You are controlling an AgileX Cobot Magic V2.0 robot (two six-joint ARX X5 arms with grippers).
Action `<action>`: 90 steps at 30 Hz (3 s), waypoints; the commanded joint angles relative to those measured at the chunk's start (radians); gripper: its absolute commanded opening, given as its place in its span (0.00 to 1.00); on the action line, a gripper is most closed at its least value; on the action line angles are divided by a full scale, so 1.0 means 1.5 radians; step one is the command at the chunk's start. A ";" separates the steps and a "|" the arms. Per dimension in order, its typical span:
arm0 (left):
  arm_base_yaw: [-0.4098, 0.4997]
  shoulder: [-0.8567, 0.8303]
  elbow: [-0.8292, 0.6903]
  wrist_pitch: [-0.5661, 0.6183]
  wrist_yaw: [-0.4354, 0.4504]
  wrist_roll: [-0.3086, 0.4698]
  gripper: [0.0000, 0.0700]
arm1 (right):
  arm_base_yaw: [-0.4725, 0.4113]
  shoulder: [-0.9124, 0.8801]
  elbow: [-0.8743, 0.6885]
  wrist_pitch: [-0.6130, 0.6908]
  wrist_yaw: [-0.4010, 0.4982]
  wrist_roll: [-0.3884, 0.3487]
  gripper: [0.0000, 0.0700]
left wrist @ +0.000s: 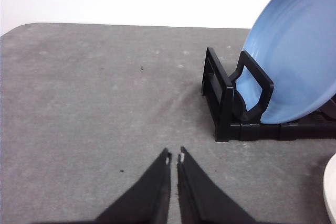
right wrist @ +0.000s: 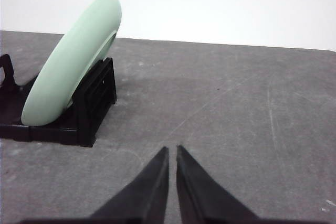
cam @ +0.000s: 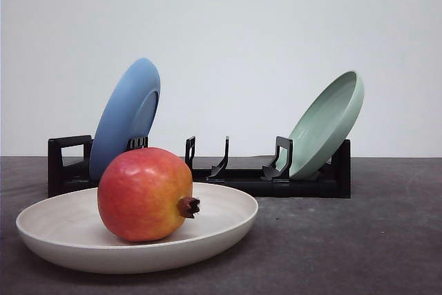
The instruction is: Place pomegranate in white plate
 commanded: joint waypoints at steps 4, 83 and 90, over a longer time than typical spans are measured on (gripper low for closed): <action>0.000 -0.001 -0.006 0.011 0.000 0.004 0.00 | -0.001 0.000 -0.003 0.006 0.002 0.011 0.03; 0.000 -0.001 -0.006 0.011 0.000 0.004 0.00 | -0.001 0.000 -0.003 0.006 0.002 0.011 0.03; 0.000 -0.001 -0.006 0.011 0.000 0.004 0.00 | -0.001 0.000 -0.003 0.006 0.002 0.011 0.03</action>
